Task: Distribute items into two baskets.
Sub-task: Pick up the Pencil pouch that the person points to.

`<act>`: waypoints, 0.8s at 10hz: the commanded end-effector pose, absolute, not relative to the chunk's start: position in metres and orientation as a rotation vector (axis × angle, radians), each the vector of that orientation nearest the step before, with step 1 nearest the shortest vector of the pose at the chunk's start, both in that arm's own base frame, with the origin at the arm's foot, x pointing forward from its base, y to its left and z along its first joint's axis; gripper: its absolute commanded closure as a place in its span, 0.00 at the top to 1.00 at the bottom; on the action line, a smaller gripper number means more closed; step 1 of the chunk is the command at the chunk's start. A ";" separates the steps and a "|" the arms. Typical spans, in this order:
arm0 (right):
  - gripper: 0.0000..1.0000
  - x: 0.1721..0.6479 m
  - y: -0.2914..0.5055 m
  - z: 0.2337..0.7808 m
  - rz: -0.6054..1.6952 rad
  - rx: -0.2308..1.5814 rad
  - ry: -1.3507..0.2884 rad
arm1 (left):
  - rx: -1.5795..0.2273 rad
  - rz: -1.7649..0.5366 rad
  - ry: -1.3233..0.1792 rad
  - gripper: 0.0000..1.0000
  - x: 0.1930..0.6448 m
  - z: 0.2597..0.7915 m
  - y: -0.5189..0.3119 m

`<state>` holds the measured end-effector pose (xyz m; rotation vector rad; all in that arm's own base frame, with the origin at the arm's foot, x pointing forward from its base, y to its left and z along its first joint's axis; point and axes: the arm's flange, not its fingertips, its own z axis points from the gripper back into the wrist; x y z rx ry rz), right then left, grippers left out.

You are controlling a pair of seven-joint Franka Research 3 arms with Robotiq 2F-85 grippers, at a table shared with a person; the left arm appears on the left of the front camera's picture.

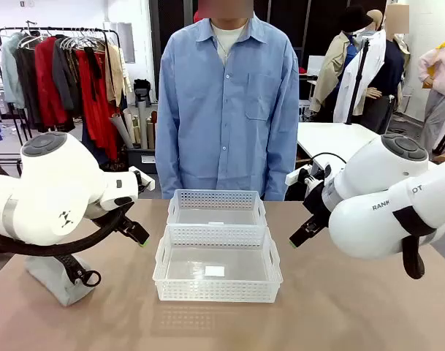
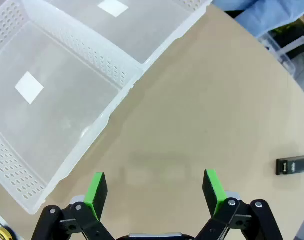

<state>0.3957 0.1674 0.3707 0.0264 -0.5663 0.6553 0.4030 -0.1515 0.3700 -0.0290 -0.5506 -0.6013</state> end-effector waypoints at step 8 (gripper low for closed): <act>1.00 0.396 0.167 0.371 0.655 0.026 -0.567 | -0.029 -0.601 -0.551 1.00 0.403 0.370 -0.151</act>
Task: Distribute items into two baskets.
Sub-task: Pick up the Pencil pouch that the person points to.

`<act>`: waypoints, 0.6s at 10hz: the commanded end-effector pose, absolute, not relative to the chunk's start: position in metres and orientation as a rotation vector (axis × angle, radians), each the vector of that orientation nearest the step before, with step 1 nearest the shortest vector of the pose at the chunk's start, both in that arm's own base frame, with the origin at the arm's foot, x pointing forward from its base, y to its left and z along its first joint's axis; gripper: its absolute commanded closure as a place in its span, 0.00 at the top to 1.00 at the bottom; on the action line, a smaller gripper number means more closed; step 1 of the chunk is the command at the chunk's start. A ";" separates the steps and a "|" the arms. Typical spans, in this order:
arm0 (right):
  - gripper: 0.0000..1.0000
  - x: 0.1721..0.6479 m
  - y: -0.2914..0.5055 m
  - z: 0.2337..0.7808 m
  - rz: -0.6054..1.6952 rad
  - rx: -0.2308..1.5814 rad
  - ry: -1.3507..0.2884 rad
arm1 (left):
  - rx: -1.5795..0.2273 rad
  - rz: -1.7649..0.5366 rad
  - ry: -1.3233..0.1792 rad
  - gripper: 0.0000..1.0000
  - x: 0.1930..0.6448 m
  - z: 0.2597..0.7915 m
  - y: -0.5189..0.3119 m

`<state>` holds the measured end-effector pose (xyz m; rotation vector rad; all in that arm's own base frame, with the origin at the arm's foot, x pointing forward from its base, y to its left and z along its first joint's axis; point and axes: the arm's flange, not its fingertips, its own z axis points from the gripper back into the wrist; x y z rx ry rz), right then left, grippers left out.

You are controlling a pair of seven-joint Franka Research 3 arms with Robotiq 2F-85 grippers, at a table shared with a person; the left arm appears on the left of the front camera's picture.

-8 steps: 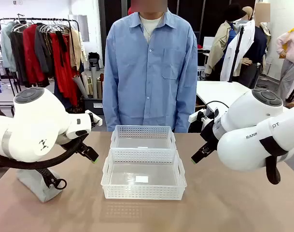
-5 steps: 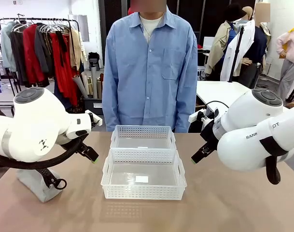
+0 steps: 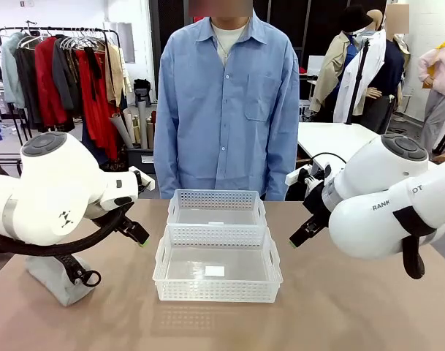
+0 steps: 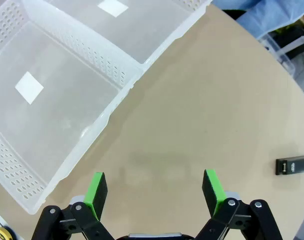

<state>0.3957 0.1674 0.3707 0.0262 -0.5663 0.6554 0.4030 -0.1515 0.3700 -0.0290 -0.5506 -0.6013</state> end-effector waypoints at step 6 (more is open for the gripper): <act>1.00 0.395 0.166 0.371 0.638 0.013 -0.572 | -0.019 -0.588 -0.555 1.00 0.403 0.373 -0.150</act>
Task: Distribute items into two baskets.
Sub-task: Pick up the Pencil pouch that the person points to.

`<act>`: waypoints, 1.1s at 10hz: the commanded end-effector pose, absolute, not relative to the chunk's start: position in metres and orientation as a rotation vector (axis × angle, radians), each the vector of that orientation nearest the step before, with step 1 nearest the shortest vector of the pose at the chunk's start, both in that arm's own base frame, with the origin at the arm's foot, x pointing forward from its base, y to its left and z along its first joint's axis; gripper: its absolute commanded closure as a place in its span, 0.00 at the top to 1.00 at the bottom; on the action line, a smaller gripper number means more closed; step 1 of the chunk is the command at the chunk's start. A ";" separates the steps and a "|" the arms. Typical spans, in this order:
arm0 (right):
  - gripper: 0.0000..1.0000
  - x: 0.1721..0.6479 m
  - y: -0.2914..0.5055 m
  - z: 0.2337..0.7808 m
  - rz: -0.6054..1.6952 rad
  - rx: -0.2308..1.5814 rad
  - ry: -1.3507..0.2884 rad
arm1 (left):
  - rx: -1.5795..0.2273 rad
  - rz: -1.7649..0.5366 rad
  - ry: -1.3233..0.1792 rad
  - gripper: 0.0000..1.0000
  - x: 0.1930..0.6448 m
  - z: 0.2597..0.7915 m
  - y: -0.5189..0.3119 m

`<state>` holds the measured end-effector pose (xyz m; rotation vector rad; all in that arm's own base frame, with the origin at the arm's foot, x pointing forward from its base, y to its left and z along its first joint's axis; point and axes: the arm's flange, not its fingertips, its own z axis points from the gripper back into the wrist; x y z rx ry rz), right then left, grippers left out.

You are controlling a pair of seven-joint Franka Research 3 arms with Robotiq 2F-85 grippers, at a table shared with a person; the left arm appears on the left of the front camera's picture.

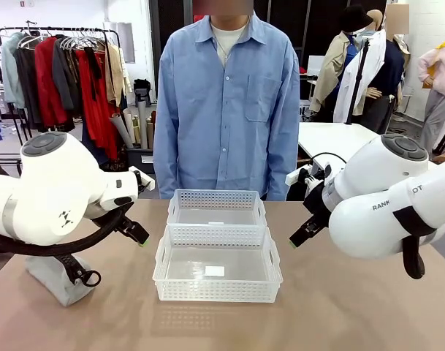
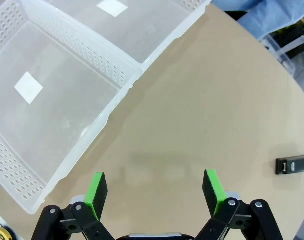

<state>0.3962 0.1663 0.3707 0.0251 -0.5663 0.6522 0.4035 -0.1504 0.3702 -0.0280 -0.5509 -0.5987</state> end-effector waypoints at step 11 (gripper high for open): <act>1.00 0.407 0.108 0.484 0.622 0.242 -0.518 | -0.176 -0.639 -0.516 1.00 0.430 0.473 -0.056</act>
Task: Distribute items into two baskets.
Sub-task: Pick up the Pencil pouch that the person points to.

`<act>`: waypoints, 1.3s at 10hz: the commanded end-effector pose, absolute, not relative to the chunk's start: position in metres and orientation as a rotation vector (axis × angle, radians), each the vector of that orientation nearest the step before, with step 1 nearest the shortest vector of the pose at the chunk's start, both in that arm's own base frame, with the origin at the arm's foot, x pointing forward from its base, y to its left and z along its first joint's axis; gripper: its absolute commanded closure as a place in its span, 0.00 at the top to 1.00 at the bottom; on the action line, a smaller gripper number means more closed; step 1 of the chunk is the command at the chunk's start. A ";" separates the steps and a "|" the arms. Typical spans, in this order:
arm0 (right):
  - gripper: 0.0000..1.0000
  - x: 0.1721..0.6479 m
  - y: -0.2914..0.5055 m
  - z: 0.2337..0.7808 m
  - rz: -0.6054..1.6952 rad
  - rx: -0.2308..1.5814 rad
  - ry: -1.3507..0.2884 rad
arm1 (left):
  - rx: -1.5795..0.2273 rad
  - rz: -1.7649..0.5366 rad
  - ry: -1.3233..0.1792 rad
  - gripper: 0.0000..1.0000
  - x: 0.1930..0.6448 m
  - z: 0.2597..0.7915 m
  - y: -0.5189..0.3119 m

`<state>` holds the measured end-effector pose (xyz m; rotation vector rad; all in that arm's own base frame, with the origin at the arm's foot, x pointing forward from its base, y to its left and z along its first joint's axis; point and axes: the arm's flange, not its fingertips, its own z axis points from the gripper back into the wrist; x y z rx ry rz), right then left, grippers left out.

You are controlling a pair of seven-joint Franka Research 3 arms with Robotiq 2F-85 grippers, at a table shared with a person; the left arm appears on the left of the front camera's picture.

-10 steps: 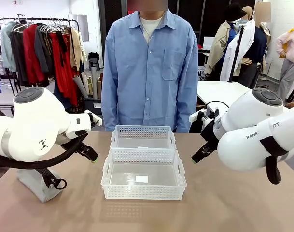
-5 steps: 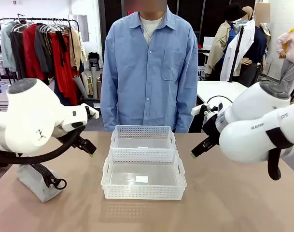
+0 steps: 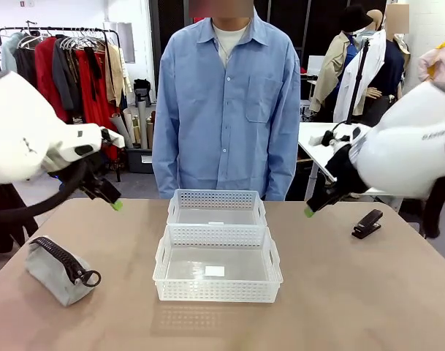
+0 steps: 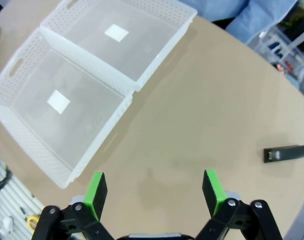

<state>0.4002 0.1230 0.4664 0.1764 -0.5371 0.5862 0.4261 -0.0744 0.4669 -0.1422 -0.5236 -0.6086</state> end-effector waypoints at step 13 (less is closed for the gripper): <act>1.00 0.301 -0.085 0.552 0.456 0.476 -0.625 | -0.400 -0.607 -0.721 1.00 0.365 0.535 0.116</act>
